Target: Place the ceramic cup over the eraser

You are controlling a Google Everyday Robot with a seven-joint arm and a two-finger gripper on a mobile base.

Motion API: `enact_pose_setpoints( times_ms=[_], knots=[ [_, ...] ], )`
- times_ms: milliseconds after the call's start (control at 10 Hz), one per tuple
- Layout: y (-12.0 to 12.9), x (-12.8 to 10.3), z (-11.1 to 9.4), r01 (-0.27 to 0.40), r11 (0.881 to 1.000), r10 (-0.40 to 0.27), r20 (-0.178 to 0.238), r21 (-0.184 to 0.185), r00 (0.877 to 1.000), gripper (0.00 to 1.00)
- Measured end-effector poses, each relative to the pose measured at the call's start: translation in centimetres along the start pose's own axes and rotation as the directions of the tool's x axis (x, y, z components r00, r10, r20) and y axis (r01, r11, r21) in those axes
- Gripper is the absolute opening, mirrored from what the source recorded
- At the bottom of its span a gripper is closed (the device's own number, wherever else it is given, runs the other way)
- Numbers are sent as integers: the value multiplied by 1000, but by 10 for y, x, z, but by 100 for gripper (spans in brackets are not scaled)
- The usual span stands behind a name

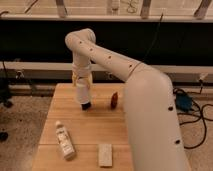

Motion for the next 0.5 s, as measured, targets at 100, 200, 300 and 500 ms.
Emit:
enact_pose_setpoints(
  times_ms=[100, 200, 300, 500],
  knots=[
    [1, 1, 10, -1, 1000, 1, 17, -3, 1000, 0],
    [2, 2, 17, -1, 1000, 1, 25, 1, 1000, 0],
    [3, 3, 23, 1, 1000, -1, 31, 6, 1000, 0],
    [-2, -1, 36, 28, 999, -29, 45, 17, 999, 0]
  ],
)
